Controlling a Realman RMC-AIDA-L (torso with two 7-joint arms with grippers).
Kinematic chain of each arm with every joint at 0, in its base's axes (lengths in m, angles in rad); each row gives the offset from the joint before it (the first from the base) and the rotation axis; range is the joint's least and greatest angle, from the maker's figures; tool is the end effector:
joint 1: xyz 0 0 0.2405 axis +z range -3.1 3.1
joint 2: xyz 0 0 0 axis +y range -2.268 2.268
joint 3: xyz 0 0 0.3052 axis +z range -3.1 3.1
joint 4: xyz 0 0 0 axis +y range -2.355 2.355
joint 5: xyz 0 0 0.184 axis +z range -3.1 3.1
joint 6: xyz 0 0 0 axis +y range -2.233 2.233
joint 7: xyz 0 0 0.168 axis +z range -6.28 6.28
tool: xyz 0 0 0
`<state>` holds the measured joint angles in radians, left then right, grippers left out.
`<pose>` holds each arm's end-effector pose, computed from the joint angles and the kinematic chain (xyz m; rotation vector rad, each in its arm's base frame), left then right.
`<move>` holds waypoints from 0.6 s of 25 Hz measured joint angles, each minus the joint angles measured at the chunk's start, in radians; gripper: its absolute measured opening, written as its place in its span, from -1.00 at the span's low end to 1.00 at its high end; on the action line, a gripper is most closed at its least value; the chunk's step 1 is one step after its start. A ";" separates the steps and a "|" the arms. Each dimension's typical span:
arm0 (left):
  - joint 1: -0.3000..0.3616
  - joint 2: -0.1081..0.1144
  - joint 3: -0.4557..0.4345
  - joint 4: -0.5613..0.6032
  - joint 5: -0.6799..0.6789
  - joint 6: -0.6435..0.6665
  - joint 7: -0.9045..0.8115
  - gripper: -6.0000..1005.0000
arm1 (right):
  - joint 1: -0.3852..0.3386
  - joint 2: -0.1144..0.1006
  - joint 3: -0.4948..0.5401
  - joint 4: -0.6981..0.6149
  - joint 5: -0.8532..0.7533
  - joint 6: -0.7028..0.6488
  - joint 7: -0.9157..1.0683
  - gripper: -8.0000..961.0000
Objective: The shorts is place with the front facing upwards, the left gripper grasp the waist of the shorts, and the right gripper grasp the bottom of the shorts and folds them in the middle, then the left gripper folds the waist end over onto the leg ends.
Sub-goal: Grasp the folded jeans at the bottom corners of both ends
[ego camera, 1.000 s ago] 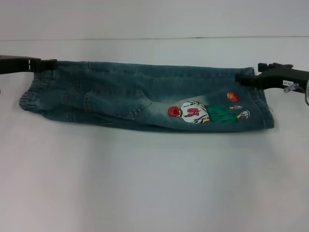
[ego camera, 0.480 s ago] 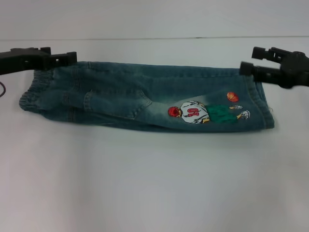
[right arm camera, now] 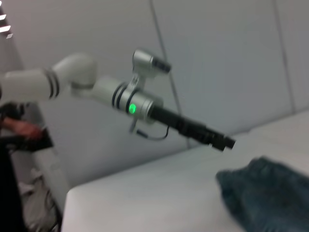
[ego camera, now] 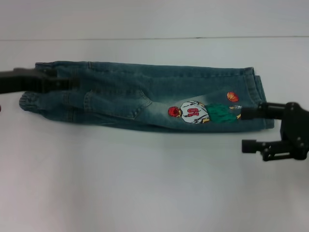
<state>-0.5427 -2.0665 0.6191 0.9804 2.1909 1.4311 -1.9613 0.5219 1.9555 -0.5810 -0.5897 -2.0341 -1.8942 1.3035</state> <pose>-0.2922 0.3853 0.0180 -2.3822 -1.0692 -0.4804 0.2794 0.3066 0.0083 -2.8783 0.4943 0.8771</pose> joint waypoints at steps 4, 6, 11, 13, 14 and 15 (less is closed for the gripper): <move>0.008 0.000 -0.001 0.006 0.057 0.021 -0.014 0.79 | -0.009 0.027 0.000 0.007 -0.025 0.026 -0.029 0.85; 0.006 0.001 -0.001 0.016 0.119 0.011 -0.035 0.79 | -0.010 0.037 -0.004 0.009 -0.027 0.044 -0.034 0.85; -0.013 0.010 -0.008 0.044 0.325 -0.105 -0.122 0.79 | -0.008 0.044 -0.034 0.019 -0.028 0.085 -0.034 0.85; -0.025 0.014 -0.010 0.034 0.400 -0.167 -0.157 0.79 | -0.006 0.047 -0.039 0.020 -0.028 0.101 -0.035 0.85; -0.032 0.015 -0.010 0.025 0.426 -0.192 -0.170 0.79 | -0.006 0.049 -0.041 0.020 -0.028 0.107 -0.035 0.85; -0.037 0.015 -0.009 0.017 0.445 -0.210 -0.181 0.79 | -0.005 0.051 -0.045 0.020 -0.028 0.111 -0.036 0.85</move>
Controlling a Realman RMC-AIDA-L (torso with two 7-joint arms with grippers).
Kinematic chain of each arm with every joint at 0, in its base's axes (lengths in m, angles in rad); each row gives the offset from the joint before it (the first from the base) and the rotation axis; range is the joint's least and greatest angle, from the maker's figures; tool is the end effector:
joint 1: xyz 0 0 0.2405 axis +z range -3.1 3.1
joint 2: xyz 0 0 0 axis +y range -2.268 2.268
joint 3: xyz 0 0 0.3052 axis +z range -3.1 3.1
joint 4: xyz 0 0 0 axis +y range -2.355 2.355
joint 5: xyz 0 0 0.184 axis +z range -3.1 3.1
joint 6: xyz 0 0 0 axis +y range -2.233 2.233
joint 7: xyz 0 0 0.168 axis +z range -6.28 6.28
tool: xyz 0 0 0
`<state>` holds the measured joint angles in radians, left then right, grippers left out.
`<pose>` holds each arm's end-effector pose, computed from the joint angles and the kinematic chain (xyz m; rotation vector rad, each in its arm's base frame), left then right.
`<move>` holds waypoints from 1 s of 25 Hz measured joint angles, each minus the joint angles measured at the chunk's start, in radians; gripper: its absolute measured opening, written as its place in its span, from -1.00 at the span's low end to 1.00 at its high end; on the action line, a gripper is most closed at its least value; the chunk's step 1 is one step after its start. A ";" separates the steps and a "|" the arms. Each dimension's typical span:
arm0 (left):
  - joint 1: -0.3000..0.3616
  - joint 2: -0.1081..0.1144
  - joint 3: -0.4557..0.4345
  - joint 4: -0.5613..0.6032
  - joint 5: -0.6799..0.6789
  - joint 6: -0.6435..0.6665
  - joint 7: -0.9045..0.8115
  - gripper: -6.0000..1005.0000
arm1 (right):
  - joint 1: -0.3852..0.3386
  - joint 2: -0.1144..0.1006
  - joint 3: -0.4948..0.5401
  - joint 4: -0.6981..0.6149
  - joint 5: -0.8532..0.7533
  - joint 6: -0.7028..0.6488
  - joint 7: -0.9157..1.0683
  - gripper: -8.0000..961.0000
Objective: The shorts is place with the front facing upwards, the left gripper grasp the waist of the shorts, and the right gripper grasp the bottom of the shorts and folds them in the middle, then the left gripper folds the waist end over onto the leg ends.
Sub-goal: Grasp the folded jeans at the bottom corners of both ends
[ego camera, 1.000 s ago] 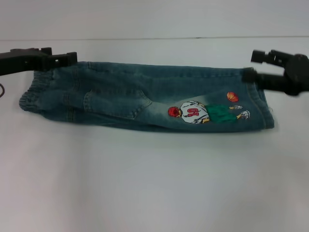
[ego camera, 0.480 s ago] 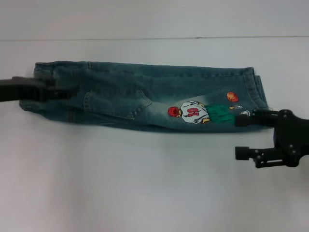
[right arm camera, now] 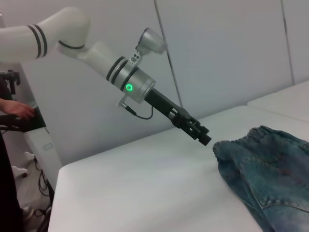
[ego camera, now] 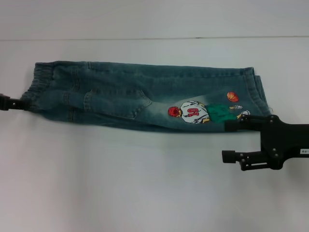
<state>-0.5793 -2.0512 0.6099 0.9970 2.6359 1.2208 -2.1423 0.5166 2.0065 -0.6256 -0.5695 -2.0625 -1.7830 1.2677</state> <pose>-0.3591 0.3974 0.0395 -2.1115 -1.1839 0.0351 0.2832 0.3059 -0.0247 -2.8790 0.5274 0.7962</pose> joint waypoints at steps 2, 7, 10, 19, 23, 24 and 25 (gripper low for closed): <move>-0.008 0.001 0.004 -0.024 0.028 -0.035 -0.011 0.79 | 0.001 0.003 -0.005 0.001 0.000 0.007 -0.002 0.84; -0.026 0.001 0.039 -0.087 0.035 -0.095 -0.009 0.79 | 0.004 0.003 -0.005 0.026 -0.001 0.012 -0.021 0.84; -0.032 -0.002 0.068 -0.104 0.036 -0.116 -0.008 0.78 | 0.006 0.002 -0.005 0.029 -0.001 0.015 -0.024 0.84; -0.048 -0.003 0.093 -0.120 0.038 -0.121 -0.011 0.70 | -0.003 -0.003 0.001 0.030 0.001 0.023 -0.017 0.84; -0.051 -0.005 0.105 -0.121 0.039 -0.123 -0.009 0.56 | -0.005 -0.006 0.003 0.036 0.005 0.023 -0.018 0.84; -0.051 -0.006 0.107 -0.121 0.039 -0.124 -0.008 0.53 | -0.006 -0.007 0.003 0.037 0.005 0.023 -0.018 0.84; -0.052 -0.006 0.110 -0.121 0.039 -0.125 -0.008 0.49 | -0.006 -0.008 0.003 0.037 0.005 0.023 -0.018 0.84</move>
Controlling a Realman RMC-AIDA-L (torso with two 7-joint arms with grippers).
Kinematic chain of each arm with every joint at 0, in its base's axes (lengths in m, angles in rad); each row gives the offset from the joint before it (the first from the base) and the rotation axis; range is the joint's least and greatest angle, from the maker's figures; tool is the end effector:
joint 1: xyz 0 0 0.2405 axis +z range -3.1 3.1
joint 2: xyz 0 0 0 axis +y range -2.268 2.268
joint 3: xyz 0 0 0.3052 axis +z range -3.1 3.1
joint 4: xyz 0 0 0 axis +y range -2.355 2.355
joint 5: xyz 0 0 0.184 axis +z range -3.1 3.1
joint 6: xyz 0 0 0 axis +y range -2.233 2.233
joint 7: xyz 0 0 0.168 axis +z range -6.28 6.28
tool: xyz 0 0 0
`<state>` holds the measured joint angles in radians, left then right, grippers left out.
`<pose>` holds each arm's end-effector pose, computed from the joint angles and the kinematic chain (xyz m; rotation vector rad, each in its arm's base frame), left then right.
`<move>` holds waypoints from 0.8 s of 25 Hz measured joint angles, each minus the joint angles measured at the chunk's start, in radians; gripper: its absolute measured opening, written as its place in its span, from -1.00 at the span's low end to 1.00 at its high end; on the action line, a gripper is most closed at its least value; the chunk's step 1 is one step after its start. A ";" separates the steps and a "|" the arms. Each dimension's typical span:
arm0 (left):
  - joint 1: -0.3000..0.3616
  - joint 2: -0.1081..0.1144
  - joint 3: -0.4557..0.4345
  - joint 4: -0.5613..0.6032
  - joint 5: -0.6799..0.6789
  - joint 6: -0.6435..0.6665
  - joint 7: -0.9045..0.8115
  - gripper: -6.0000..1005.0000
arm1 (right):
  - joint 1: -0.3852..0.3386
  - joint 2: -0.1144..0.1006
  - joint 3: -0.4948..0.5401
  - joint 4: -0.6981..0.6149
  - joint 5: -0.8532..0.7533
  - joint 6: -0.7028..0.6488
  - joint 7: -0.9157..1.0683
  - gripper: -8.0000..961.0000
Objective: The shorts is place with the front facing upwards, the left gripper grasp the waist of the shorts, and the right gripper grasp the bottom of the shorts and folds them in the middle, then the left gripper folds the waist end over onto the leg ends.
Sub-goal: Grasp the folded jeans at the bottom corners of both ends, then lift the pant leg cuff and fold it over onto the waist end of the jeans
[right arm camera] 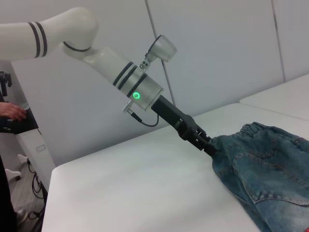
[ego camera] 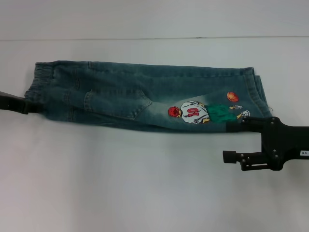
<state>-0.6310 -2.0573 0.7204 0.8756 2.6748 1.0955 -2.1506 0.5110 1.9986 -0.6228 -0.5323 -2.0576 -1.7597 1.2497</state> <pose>-0.3516 0.4133 0.0089 -2.1685 -1.1162 0.1404 0.2889 0.3051 -0.0262 -2.8578 0.5534 0.7971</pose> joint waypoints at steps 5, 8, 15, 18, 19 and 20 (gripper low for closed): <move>-0.010 -0.001 0.005 -0.014 0.000 -0.002 0.002 0.20 | 0.001 -0.002 0.000 0.000 0.000 0.001 0.001 0.84; -0.014 -0.002 0.013 -0.019 0.001 -0.001 0.001 -0.07 | 0.004 -0.003 0.000 0.000 -0.003 0.005 0.001 0.84; -0.018 -0.003 0.015 -0.020 0.001 0.007 0.000 -0.68 | 0.010 -0.003 -0.001 0.000 -0.004 0.014 0.002 0.84; -0.018 -0.003 0.015 -0.014 0.000 0.021 0.000 -0.75 | 0.011 -0.003 -0.005 0.000 -0.004 0.020 0.004 0.83; -0.018 -0.003 0.014 -0.009 0.000 0.028 0.000 -0.76 | 0.011 -0.003 -0.006 0.000 -0.004 0.022 0.005 0.82; -0.018 -0.003 0.014 0.000 0.000 0.042 0.001 -0.78 | 0.010 -0.003 -0.006 0.001 -0.004 0.024 0.005 0.82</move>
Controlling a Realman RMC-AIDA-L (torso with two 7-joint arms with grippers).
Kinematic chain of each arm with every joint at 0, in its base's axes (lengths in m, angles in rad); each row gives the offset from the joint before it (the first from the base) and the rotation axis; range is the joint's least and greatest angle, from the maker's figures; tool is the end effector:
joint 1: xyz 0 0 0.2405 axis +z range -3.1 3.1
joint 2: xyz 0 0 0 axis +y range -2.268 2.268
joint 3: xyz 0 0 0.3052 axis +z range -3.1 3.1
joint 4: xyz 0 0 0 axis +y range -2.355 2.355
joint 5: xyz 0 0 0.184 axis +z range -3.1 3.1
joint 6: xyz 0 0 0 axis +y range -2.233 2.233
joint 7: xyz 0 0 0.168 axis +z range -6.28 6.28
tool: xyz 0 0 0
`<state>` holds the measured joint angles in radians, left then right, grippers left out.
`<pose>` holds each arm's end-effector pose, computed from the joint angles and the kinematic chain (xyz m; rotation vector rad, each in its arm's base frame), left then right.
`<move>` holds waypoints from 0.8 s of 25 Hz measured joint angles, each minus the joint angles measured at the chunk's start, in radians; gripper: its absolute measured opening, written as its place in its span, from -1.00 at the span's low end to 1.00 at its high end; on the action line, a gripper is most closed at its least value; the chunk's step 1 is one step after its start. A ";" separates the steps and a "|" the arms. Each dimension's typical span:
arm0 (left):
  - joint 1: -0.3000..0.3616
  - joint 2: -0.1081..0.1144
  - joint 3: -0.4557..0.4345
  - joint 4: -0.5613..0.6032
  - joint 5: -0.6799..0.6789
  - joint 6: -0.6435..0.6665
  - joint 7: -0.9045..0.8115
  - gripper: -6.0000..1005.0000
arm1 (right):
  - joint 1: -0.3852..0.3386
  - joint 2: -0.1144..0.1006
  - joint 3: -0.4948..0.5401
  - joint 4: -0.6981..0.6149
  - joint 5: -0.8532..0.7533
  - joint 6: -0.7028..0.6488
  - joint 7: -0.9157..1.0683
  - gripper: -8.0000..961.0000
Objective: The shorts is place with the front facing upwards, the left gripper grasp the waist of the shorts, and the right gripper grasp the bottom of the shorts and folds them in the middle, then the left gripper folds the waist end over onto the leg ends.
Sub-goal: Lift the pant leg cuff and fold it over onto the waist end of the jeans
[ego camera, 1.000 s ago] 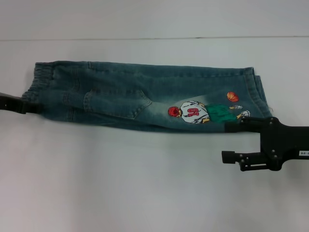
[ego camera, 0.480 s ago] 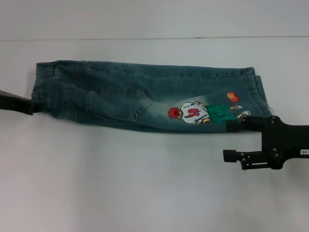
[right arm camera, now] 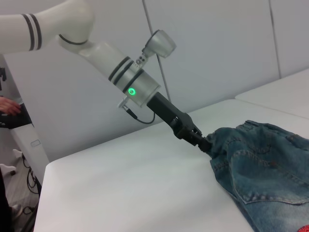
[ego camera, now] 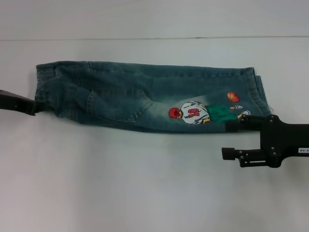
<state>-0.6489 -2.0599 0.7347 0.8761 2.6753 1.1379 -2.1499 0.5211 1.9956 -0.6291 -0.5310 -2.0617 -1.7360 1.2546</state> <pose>-0.3411 0.4137 0.0018 -2.2252 -1.1097 0.1505 0.2894 0.3104 -0.0268 -2.8553 0.5532 0.7666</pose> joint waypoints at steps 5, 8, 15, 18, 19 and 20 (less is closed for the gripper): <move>0.006 -0.011 -0.001 0.103 -0.019 0.128 0.002 -0.81 | -0.005 0.004 -0.001 0.002 -0.001 0.016 -0.009 0.73; 0.016 -0.039 0.000 0.203 -0.026 0.185 0.010 -0.82 | -0.005 0.010 -0.005 0.002 -0.001 0.040 -0.011 0.51; -0.028 -0.035 -0.001 0.262 -0.027 0.273 0.012 -0.82 | 0.005 0.016 -0.013 0.028 0.001 0.074 -0.016 -0.14; -0.066 -0.031 -0.008 0.296 -0.049 0.334 0.008 -0.82 | 0.005 0.025 -0.003 0.029 0.005 0.096 -0.017 -0.33; -0.066 -0.031 -0.008 0.296 -0.049 0.334 0.008 -0.82 | 0.006 0.030 0.006 0.032 0.006 0.111 -0.017 -0.39; -0.074 -0.031 -0.008 0.304 -0.061 0.349 0.008 -0.82 | 0.007 0.033 0.014 0.034 0.010 0.122 -0.017 -0.45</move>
<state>-0.7232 -2.0905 0.7265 1.1805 2.6144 1.4870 -2.1421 0.5281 2.0282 -0.6155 -0.4967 -2.0522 -1.6137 1.2378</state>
